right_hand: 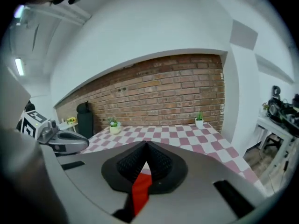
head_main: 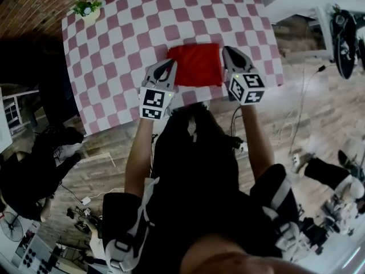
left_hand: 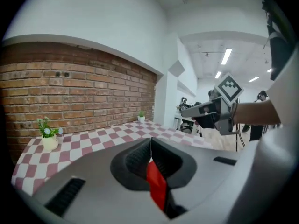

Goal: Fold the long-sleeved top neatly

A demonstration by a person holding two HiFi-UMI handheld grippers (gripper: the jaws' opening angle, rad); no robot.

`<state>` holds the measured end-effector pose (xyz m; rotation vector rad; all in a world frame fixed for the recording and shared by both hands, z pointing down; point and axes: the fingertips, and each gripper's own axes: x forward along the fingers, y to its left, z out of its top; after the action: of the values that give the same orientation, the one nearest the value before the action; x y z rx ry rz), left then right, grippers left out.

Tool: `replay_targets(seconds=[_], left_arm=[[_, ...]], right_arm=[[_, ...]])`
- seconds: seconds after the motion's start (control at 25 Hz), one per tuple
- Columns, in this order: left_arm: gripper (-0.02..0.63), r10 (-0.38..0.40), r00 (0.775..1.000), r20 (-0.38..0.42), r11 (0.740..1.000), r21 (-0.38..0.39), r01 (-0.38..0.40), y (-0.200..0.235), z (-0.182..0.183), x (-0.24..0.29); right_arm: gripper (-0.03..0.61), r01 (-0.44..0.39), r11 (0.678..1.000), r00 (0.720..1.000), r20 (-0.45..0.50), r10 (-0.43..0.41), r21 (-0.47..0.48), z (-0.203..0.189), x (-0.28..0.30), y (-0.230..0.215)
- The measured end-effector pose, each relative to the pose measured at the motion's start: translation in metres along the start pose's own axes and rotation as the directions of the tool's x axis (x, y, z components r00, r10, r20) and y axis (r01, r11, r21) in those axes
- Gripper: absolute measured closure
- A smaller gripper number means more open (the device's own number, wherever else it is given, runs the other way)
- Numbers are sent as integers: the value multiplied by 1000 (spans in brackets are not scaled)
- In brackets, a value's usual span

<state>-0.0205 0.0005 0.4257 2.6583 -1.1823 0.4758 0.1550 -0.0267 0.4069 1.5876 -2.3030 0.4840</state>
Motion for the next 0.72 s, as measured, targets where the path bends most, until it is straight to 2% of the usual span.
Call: replay_targets(seconds=[0.12,0.24,0.4,0.6,0.72], left_arm=[[606,66,997,46,997,-37,-64,4,22,-16],[606,83,993,87,994,-76,-76,4,42,-29],[606,129,982,136,989,-83,-118,-2,70,-44],[606,194,957,218,977,-126,-170,-10,106,-55],[606,244,942,230,966,-139,-217,-13,117,-56]], right_arm=[[569,-8,1000,999,35,8,19,18,-15,10],[569,-12,999,998,65,10,31,30,-28,19],[569,-28,999,996,88,25,30,42,-41,29],[569,-57,996,991,115,66,-73,66,-51,35],[569,-84,992,989,117,94,-93,74,-54,34]])
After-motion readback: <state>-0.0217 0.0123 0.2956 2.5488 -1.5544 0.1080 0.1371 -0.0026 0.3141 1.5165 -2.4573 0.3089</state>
